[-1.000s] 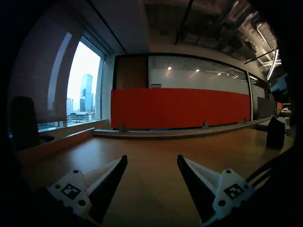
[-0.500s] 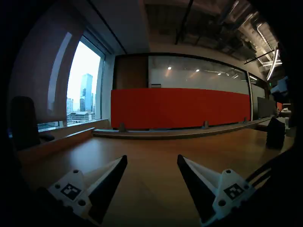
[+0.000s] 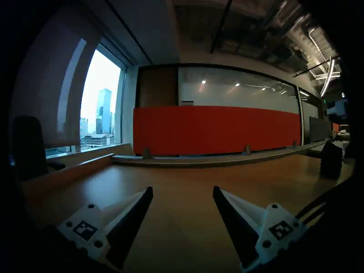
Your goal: Fold towel
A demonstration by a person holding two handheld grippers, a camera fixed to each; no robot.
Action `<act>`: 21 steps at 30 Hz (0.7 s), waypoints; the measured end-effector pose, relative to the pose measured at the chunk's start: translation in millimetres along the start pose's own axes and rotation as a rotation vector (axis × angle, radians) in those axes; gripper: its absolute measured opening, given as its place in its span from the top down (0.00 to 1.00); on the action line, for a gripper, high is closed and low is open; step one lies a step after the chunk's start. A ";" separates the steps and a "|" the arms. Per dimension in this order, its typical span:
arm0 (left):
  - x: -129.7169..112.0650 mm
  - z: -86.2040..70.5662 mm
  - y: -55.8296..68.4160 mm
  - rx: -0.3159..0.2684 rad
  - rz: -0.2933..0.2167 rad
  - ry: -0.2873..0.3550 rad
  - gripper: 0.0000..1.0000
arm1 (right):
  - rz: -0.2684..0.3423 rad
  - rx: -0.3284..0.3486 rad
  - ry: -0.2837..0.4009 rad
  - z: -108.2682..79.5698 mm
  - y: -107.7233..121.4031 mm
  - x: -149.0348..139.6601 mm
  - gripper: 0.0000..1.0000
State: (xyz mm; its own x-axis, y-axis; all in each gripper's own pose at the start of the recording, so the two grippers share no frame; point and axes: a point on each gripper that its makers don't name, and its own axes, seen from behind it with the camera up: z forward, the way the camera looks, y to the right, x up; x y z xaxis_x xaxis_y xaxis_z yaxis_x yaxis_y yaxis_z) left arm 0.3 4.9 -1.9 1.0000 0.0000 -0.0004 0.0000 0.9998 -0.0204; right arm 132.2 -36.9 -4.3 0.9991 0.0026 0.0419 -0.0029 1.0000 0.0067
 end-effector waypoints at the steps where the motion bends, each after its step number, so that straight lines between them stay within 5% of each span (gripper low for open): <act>1: 0.1 -0.1 0.2 0.000 0.000 0.000 0.02 | 0.004 0.002 0.005 0.3 1.2 -2.5 0.01; 21: 0.0 -0.2 0.5 0.000 0.000 0.000 0.02 | 0.047 -0.006 0.045 9.2 23.8 -87.2 0.01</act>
State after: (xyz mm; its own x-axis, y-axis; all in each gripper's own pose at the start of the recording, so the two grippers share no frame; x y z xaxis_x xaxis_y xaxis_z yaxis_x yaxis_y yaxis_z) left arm 0.3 5.5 -2.2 1.0000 -0.0001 -0.0004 0.0001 0.9998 -0.0203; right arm 44.7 -13.4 1.4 0.9988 0.0498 -0.0028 -0.0498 0.9988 0.0001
